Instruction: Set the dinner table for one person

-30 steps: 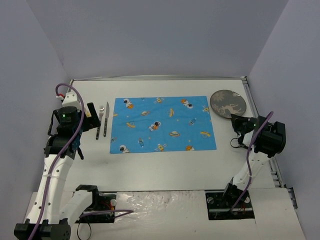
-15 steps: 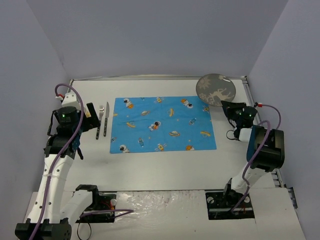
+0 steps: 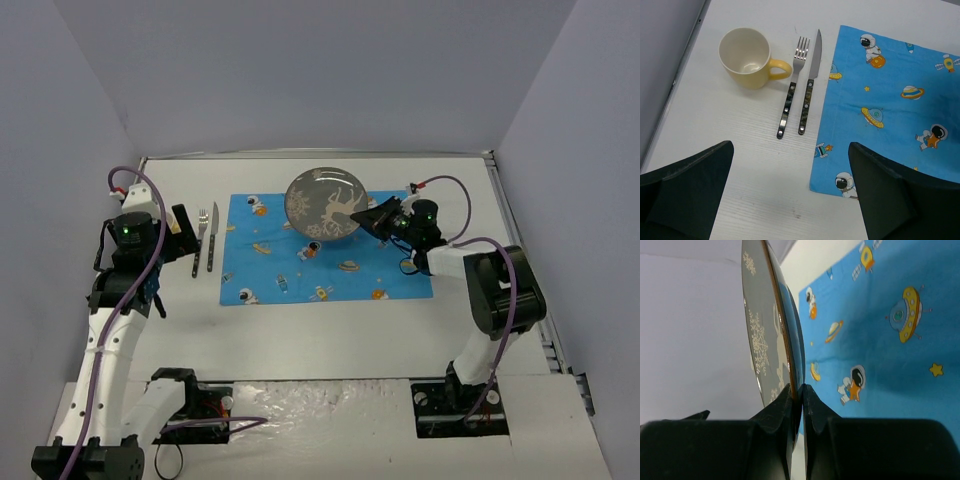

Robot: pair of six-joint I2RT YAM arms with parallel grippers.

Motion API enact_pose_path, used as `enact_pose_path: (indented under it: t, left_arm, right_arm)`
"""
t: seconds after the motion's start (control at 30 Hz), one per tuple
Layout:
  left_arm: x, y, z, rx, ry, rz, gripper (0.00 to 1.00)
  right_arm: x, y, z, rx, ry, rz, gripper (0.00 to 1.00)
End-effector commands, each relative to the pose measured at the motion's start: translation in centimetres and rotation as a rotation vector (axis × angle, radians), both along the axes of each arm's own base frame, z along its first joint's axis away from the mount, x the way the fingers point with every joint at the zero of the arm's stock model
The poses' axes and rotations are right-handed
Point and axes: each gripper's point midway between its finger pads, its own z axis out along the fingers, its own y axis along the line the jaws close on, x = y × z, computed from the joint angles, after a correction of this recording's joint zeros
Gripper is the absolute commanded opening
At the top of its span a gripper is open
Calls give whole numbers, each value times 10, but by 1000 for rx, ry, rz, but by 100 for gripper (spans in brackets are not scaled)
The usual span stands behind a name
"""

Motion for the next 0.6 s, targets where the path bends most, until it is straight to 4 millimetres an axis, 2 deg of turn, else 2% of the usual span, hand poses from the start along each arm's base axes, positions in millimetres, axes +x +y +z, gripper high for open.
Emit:
enact_pose_path:
  t: [0.0,0.13,0.57]
  left_arm:
    - [8,2,20,-11,-87,14,97]
    - [8,1,19,-12,-83,12,97]
    - [9,2,17,-13,-78,13,97]
  right_arm:
    - [10,18,63,66,-236,55,0]
    - [5,28,42,58,-195,85,0]
    - [-8,28,-10,46,-113,107,0]
